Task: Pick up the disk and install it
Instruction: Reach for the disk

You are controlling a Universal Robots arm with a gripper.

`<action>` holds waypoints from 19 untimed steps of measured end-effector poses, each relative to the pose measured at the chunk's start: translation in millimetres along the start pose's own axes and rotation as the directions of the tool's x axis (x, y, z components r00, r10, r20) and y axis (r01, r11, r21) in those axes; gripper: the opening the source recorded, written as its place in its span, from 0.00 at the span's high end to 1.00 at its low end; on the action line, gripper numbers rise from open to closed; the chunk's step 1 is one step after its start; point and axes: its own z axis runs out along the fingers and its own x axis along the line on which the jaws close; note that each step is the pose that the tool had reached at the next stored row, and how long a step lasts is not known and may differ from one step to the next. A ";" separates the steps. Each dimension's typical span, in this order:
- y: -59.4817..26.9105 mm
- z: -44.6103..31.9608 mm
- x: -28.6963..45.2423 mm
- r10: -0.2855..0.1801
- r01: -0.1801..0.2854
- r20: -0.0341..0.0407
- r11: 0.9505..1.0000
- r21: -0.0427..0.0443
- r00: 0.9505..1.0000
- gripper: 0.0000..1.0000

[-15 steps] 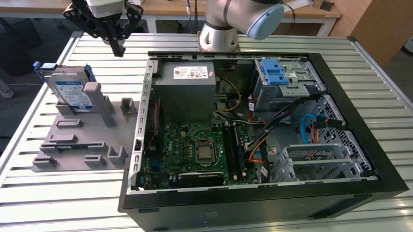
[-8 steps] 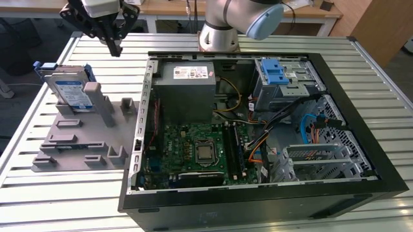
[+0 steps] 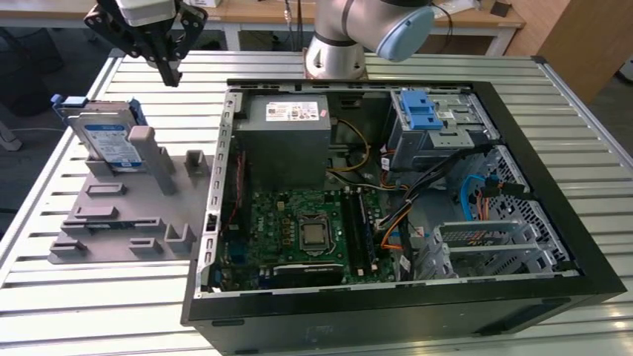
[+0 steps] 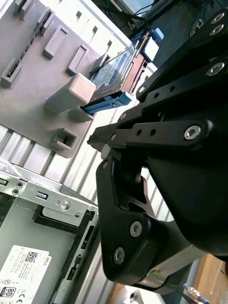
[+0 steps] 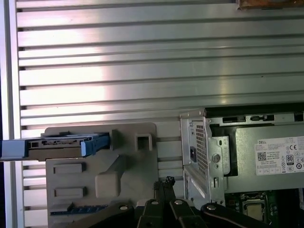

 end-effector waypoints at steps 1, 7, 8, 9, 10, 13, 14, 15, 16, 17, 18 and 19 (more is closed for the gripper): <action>0.1 0.1 1.0 0.000 0.000 0.000 1.000 0.000 1.000 0.89; 0.9 0.2 7.7 0.000 0.000 0.000 1.000 0.000 1.000 0.89; 1.1 0.2 8.7 0.000 0.000 0.000 1.000 0.000 1.000 0.89; 1.2 0.2 9.6 0.000 0.000 0.000 1.000 0.000 1.000 0.89; 1.4 0.2 10.6 0.000 0.000 0.000 1.000 0.000 1.000 0.89; 1.8 0.3 14.7 0.000 0.000 0.000 1.000 0.000 1.000 0.89; 2.0 0.3 16.0 0.000 0.000 0.000 1.000 0.000 1.000 0.89; 2.2 0.4 17.0 0.000 0.000 -0.001 1.000 0.000 1.000 0.89; 2.5 0.6 18.0 0.000 0.000 -0.002 1.000 0.000 1.000 0.89; 2.7 0.7 18.9 0.000 0.000 -0.003 1.000 0.000 1.000 0.89; 3.1 0.7 19.7 0.000 0.000 -0.004 1.000 0.000 1.000 0.89; 3.5 0.7 20.5 0.000 0.000 -0.007 1.000 0.001 1.000 0.89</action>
